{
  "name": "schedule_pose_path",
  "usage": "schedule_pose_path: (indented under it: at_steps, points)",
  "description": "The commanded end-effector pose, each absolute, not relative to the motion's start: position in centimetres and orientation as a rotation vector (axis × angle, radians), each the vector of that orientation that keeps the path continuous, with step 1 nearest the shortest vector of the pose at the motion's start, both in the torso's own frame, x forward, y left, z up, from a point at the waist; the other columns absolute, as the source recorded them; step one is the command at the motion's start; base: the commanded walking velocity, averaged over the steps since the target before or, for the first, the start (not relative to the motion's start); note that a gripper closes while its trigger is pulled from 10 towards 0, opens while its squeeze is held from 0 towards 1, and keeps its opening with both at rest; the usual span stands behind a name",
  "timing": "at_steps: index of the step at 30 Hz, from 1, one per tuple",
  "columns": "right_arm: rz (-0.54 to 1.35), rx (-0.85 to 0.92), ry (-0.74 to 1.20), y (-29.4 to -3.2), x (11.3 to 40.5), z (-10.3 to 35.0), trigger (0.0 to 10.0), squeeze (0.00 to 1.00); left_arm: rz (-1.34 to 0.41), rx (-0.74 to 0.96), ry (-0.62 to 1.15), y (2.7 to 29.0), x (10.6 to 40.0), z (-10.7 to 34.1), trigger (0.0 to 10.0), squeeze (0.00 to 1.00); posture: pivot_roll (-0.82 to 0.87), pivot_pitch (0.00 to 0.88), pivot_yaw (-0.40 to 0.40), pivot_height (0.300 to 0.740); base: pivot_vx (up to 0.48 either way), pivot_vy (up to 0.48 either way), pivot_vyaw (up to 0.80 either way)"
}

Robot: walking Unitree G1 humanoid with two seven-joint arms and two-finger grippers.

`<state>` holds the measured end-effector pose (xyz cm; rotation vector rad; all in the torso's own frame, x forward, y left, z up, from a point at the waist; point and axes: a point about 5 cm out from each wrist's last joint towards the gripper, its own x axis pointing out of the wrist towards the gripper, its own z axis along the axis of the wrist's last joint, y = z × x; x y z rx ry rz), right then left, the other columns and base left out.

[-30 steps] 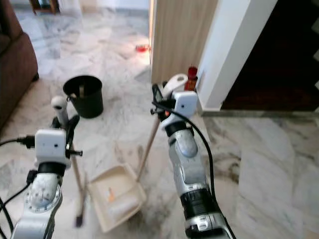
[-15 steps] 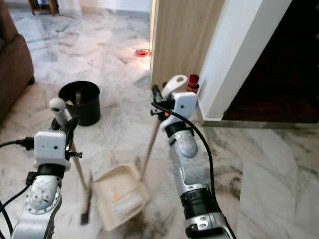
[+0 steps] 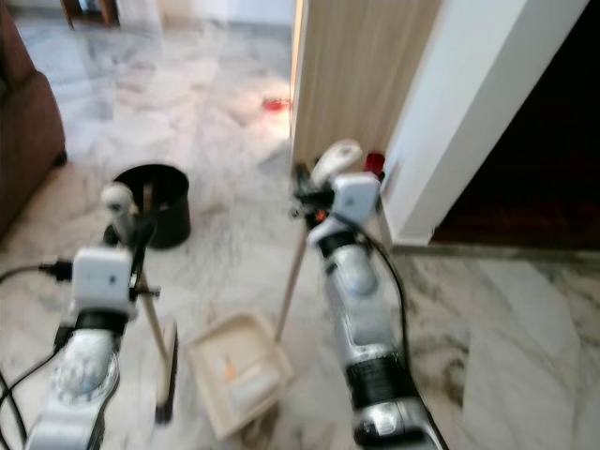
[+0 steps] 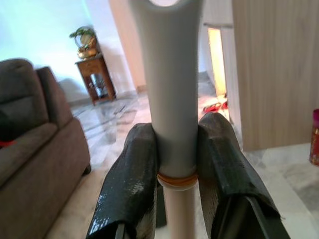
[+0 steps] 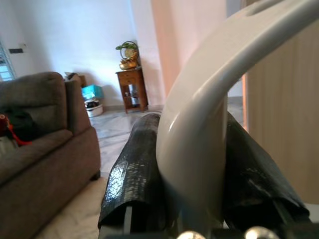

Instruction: Sweep floor

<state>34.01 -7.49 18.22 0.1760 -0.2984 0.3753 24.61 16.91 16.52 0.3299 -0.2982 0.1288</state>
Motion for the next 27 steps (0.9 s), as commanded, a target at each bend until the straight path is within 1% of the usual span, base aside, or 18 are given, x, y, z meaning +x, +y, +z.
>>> schedule_pose_path:
  at_steps: [1,4,17,27]
  points:
    - [0.363,0.203,-0.354,-8.0,34.0,19.5,10.0,0.00,0.132,0.346,-0.354,16.8,24.4,17.5,10.0,0.00,0.06,0.102,-0.040,0.740,0.398,0.000,0.80]
    - [0.363,0.205,-0.353,-8.0,34.0,19.5,10.0,0.00,0.132,0.346,-0.353,16.8,24.4,17.5,10.0,0.00,0.06,0.100,-0.041,0.740,0.399,0.000,0.65]
    - [0.366,0.219,-0.354,-7.9,34.1,19.8,10.0,0.00,0.132,0.345,-0.354,16.7,24.4,17.5,10.0,0.00,0.06,0.098,-0.042,0.740,0.400,0.000,0.00]
    - [0.325,0.220,-0.380,-8.1,34.5,20.6,10.0,0.00,0.143,0.355,-0.343,17.0,24.1,17.1,10.0,0.00,0.07,0.099,-0.042,0.740,0.398,0.000,0.00]
